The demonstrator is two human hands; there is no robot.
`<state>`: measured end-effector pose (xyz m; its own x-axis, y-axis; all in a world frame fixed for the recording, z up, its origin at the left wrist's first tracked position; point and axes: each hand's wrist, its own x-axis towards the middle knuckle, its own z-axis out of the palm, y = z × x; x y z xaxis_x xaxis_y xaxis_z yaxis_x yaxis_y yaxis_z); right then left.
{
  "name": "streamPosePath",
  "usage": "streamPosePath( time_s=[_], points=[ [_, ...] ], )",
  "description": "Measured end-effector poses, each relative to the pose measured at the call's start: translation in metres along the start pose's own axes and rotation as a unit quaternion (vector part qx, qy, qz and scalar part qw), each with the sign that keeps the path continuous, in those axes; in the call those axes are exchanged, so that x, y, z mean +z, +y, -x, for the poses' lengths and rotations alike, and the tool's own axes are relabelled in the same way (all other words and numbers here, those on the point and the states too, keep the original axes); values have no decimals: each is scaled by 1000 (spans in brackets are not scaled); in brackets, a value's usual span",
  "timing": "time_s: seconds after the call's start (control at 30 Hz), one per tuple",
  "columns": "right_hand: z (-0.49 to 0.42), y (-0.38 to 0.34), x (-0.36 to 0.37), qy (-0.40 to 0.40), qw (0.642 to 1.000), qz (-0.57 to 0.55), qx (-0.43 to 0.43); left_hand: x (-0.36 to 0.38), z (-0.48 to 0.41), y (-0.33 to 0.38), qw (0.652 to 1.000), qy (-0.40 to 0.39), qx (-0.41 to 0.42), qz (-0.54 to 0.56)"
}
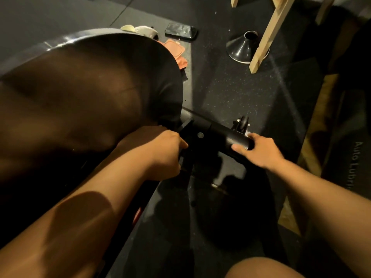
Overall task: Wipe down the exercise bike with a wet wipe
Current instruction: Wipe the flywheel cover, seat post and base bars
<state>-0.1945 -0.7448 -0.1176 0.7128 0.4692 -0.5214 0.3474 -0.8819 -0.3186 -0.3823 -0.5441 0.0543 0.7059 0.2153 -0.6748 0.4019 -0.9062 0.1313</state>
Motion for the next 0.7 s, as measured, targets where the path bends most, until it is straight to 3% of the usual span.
streamPosePath(
  time_s=[0.07,0.13,0.17,0.23,0.3,0.37,0.47,0.5,0.57,0.63,0.7],
  points=[
    [-12,-5,-20,-122,991,54,21,1,-1,0,1000,0,-2,7],
    [-13,-15,-29,-156,983,100,20,0,-2,-2,1000,2,-3,2],
    [-8,-20,-26,-128,982,136,18,1,-2,-2,1000,-1,-5,3],
    [10,-24,-4,13,981,193,-3,2,-1,-2,1000,-9,-11,16],
    [36,-32,22,112,985,98,-85,3,-3,-3,999,-8,-16,32],
    [41,-41,35,100,974,-55,-195,5,-4,-3,999,-4,-18,28],
    [1,-51,42,91,952,-27,-291,6,-5,-5,1000,2,-6,17],
    [-20,-53,42,90,951,1,-296,6,-5,-5,1000,4,-2,15],
    [-48,-68,26,4,972,-18,-234,6,-6,-6,1000,6,2,12],
    [-62,-91,7,-112,960,-184,-176,8,-6,-6,1000,6,1,15],
    [-68,-116,-3,-157,907,-380,-95,8,-7,-7,1000,16,-6,26]
  ],
)
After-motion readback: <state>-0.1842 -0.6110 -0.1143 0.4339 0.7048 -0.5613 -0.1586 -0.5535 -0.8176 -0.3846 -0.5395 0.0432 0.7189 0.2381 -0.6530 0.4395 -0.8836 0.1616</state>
